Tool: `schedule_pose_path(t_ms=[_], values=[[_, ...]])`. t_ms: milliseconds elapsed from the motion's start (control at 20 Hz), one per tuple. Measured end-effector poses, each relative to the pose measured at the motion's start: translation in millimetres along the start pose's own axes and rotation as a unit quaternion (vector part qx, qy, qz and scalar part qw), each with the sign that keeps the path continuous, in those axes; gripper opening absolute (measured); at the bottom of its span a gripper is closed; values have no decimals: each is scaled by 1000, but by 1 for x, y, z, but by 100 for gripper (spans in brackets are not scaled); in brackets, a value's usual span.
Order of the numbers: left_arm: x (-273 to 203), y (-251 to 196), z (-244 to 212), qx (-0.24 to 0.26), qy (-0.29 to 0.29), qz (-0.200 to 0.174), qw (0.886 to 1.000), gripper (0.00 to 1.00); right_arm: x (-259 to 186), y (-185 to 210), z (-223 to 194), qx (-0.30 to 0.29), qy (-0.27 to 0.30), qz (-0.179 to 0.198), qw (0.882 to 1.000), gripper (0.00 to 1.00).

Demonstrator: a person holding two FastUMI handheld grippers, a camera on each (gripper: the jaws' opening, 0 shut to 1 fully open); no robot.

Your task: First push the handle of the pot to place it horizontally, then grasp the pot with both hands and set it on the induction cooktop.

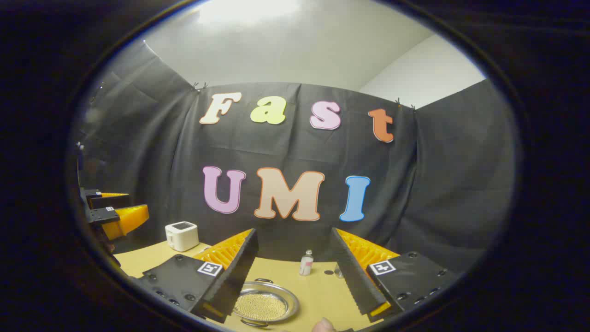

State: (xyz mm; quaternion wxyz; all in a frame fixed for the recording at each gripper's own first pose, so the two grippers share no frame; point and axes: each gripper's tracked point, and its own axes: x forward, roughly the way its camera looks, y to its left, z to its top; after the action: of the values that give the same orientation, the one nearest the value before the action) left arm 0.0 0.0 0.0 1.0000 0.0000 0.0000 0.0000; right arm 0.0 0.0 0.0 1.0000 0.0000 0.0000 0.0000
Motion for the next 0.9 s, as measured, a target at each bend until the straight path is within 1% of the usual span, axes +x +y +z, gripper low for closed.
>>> schedule_pose_path(t_ms=[50,100,150,200,250,350,400,450,500,700,750,850,900], values=[[-2,5,1,-2,0,7,1000,81,0,0,1,-3,-1,-1,1000,97],[-2,10,2,-3,0,15,1000,84,1,2,2,-3,-1,-1,1000,97],[-4,13,-1,-7,6,22,1000,85,2,3,4,-3,3,2,1000,97],[-4,12,-1,-14,3,21,1000,84,2,5,7,-3,0,3,1000,97],[-3,11,0,-14,1,21,1000,88,2,3,12,-2,-8,-2,1000,97],[-5,17,-3,0,7,27,1000,79,2,4,15,10,-8,-2,1000,97],[-8,20,1,4,2,29,1000,84,2,8,10,13,0,2,1000,97],[-8,18,4,4,-5,28,1000,82,3,10,6,9,6,4,1000,99],[-8,17,6,6,-7,28,1000,86,4,9,6,7,8,4,1000,97],[-13,23,4,7,-4,30,1000,87,3,19,-3,13,25,14,1000,97],[-13,25,5,7,-7,31,999,85,2,21,-3,13,25,15,999,99],[-15,27,10,10,-16,32,999,88,3,28,-4,13,30,22,999,97],[-16,27,11,12,-17,30,999,87,2,31,-9,14,36,26,999,98]])
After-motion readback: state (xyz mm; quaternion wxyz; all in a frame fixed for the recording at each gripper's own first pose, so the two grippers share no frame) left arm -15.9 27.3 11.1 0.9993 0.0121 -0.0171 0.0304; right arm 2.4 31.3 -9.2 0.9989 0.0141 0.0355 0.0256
